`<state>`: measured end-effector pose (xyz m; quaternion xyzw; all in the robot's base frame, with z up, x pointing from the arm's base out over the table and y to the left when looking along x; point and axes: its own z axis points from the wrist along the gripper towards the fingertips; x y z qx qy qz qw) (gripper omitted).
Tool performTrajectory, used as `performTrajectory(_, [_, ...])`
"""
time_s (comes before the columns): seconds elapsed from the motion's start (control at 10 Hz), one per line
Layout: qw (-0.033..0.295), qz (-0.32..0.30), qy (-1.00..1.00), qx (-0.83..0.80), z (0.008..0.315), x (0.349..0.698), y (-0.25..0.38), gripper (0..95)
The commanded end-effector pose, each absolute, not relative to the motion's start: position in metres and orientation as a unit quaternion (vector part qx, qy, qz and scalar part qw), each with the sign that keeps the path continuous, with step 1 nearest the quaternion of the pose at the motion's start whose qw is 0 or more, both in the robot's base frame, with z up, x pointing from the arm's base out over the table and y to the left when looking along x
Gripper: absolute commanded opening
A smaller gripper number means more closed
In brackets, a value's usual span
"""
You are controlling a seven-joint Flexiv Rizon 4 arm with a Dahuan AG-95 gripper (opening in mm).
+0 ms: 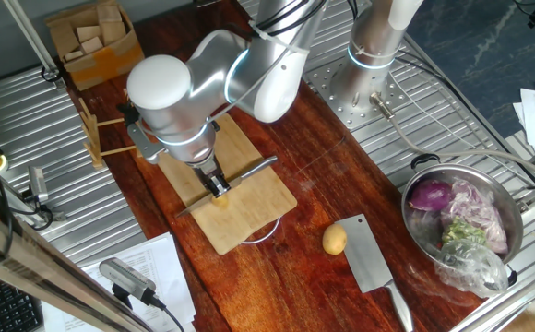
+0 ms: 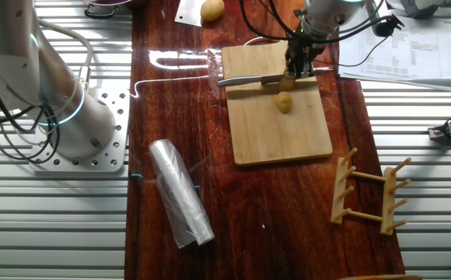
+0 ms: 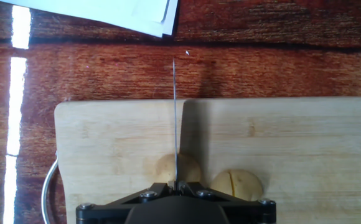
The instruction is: Chop the potatoes
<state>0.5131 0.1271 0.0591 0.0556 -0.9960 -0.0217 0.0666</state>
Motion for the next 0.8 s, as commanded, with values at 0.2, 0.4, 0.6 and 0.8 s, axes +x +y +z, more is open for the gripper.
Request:
performTrajectory(0.2, [0.070,-0.024,-0.996,0.057,0.053,0.513,0.127,0.0])
performTrajectory(0.4, [0.077,-0.026,-0.995,0.057,0.068,0.513,0.127,0.0])
performTrajectory(0.6, [0.078,-0.025,-0.995,0.057,0.075,0.512,0.127,0.0])
performTrajectory(0.8, [0.076,-0.025,-0.995,0.055,0.074,0.512,0.127,0.0])
